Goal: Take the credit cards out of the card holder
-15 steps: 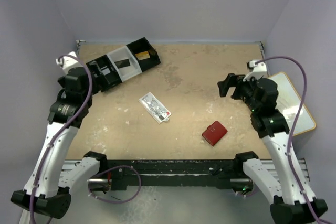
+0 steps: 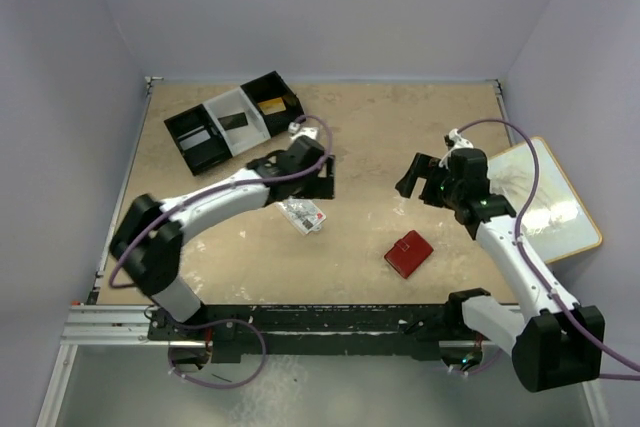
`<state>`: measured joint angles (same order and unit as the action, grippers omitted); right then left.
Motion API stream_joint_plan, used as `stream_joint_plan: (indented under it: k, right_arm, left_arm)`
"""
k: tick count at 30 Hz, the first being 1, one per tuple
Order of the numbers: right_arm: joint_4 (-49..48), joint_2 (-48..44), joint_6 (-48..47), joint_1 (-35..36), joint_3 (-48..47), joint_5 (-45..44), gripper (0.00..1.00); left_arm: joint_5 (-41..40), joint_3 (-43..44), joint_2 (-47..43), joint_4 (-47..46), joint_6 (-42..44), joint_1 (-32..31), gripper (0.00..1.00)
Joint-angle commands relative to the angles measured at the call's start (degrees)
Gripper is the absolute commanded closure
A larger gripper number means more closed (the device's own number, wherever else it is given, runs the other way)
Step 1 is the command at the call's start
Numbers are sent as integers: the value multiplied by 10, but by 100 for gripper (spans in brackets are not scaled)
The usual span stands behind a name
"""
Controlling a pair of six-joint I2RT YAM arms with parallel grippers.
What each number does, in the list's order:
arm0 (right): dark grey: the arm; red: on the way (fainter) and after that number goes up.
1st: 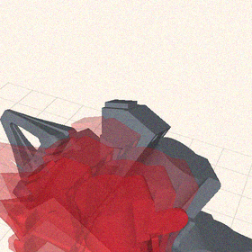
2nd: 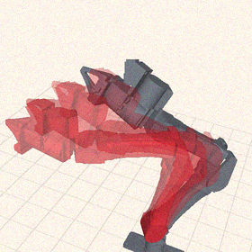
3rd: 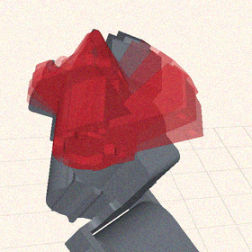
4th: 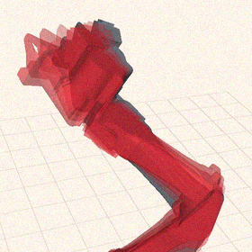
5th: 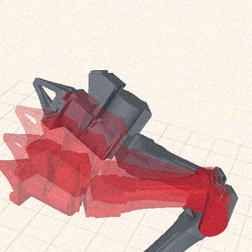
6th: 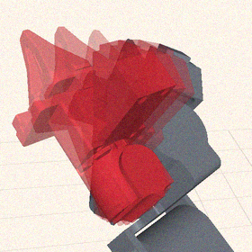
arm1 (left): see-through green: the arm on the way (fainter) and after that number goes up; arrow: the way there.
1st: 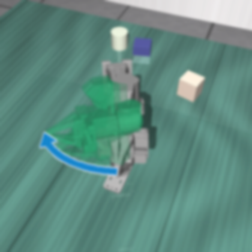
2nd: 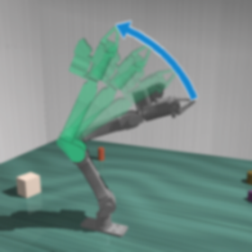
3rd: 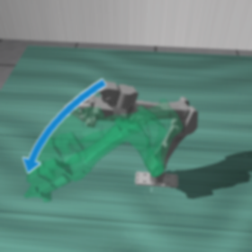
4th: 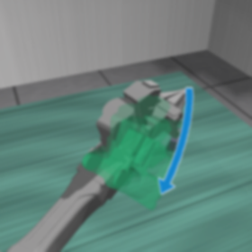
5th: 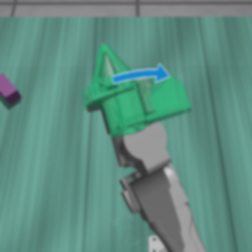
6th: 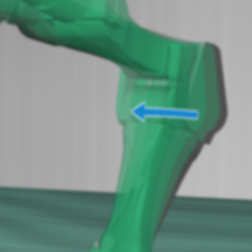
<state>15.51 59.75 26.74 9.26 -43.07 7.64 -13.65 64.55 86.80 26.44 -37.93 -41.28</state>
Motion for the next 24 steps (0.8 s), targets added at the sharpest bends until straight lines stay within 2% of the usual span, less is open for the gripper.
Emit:
stream_joint_plan:
  k: [1, 7, 11, 17, 20, 24]
  right_arm:
    - [18, -36, 62, -4, 18, -30, 0]
    - [43, -64, 87, -5, 39, -33, 0]
    - [62, -65, 105, -6, 47, -34, 0]
    - [115, -50, 141, -6, 45, -51, 0]
    - [131, -36, 149, -6, 42, -52, 0]
    - [141, -16, 151, -6, 38, -61, 0]
  left_arm:
    - [38, 103, 135, -76, -34, -58, 9]
    - [53, 189, 283, -96, -61, -87, 10]
    - [43, 188, 326, -101, -78, -91, 12]
    - [-45, 126, 294, -65, -109, -87, 13]
    - [-81, 63, 258, -54, -126, -66, 13]
    - [-89, -40, 196, -55, -138, -21, 13]
